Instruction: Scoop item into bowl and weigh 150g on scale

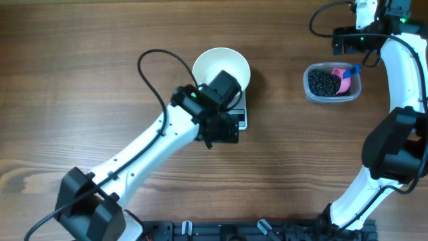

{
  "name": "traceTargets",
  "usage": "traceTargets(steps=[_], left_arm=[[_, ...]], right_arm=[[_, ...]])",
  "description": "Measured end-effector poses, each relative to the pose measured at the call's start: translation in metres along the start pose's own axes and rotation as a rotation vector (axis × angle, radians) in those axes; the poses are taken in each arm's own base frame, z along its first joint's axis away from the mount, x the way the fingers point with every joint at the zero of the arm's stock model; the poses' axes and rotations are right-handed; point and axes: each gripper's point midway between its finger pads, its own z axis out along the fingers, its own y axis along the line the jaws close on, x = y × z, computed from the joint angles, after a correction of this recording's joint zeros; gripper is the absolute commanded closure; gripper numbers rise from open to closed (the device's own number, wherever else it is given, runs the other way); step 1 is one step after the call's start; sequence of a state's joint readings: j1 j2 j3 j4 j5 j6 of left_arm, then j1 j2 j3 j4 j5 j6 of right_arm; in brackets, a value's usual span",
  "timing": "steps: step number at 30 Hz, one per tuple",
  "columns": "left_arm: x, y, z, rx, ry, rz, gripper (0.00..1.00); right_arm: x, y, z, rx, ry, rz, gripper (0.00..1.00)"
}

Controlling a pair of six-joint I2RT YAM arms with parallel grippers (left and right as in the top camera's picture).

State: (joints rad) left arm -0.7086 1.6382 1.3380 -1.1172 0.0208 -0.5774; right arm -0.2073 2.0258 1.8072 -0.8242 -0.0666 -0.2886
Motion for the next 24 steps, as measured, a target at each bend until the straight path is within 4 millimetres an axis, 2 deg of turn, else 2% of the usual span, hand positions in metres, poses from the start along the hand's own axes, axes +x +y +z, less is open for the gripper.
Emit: traceTargets(steps=[4,11,14,17,21,24], left_arm=[[0.007,0.005,0.009,-0.034,0.005,-0.019,0.00],[-0.017,-0.001,0.009,-0.021,-0.104,-0.033,0.00],[-0.020,0.002,0.011,-0.045,-0.115,-0.036,0.00],[-0.021,0.007,0.022,-0.074,-0.088,-0.021,0.00],[-0.033,0.029,0.023,-0.040,-0.050,-0.061,0.00],[-0.033,0.023,0.023,-0.013,-0.048,-0.040,0.00]], right_arm=[[0.000,0.000,0.000,0.000,0.000,0.000,0.00],[0.000,0.000,0.000,0.000,0.000,0.000,0.00],[0.000,0.000,0.000,0.000,0.000,0.000,0.00],[0.000,0.000,0.000,0.000,0.000,0.000,0.00],[0.000,0.000,0.000,0.000,0.000,0.000,0.00],[0.000,0.000,0.000,0.000,0.000,0.000,0.00]])
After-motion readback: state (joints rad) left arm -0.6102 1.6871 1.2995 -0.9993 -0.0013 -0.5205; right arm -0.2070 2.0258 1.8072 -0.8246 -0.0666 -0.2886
